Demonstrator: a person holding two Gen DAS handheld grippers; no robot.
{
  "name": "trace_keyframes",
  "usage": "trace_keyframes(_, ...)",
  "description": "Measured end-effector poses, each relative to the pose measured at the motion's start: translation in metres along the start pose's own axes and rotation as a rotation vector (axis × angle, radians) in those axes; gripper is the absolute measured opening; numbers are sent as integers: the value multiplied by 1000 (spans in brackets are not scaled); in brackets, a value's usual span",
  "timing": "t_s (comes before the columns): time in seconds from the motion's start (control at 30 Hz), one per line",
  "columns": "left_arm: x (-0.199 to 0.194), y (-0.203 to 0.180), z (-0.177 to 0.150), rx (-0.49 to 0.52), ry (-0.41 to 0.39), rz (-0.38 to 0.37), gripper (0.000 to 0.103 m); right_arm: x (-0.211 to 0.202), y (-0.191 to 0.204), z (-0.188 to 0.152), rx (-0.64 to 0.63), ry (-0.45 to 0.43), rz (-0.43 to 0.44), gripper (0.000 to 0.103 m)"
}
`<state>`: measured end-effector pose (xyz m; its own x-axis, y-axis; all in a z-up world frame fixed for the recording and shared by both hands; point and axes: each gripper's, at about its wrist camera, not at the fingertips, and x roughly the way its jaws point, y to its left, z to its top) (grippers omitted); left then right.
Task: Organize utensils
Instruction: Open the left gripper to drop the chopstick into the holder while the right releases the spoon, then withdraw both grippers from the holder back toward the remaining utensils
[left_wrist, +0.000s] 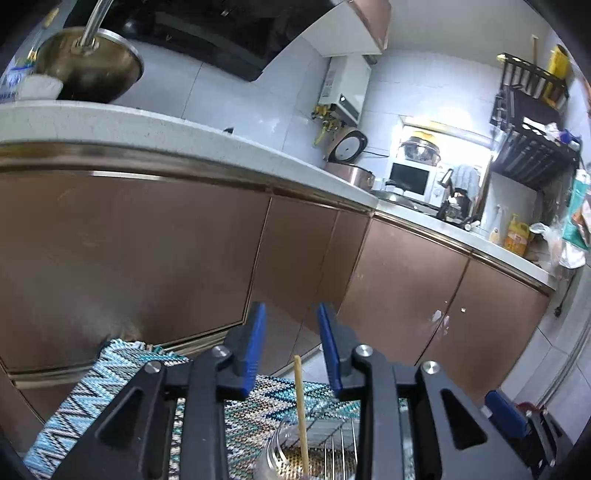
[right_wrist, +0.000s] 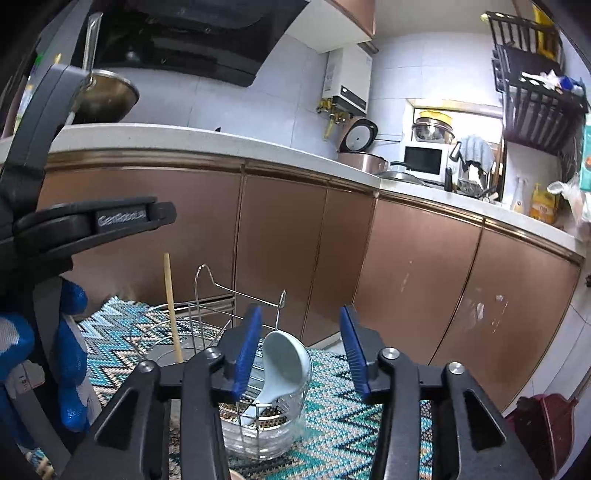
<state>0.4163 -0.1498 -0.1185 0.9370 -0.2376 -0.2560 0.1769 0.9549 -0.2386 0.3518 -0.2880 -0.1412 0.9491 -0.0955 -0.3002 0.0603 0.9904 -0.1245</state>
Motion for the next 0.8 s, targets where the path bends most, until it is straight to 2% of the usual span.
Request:
trace_keyframes(0.07, -21, -4, 4, 38, -28, -12, 28, -16, -4, 2, 14, -4, 3, 54)
trace_keyframes(0.17, -68, -9, 2, 110, -87, -42, 29, -52, -12, 4, 40, -30, 8, 70)
trace_keyframes(0.2, -93, -11, -1, 145, -111, -55, 30, -63, -14, 5, 51, -38, 16, 78)
trace_keyframes(0.23, -110, -13, -3, 163, -128, -57, 37, -77, -15, 5, 62, -49, 23, 84)
trace_keyframes(0.37, -193, -13, -17, 220, -208, -49, 62, -141, -15, 4, 79, -91, 32, 89)
trace_keyframes(0.4, -218, -11, -23, 228, -232, -30, 72, -154, -13, 4, 72, -100, 28, 92)
trace_keyframes(0.43, -234, -11, -24, 234, -248, -18, 75, -173, -10, 2, 58, -113, 21, 95)
trace_keyframes(0.6, -298, 0, -35, 254, -250, 57, 76, -221, -2, -1, 45, -107, 36, 97)
trace_keyframes(0.8, -342, 16, -42, 275, -246, 123, 76, -270, 7, -8, 62, -132, 75, 97)
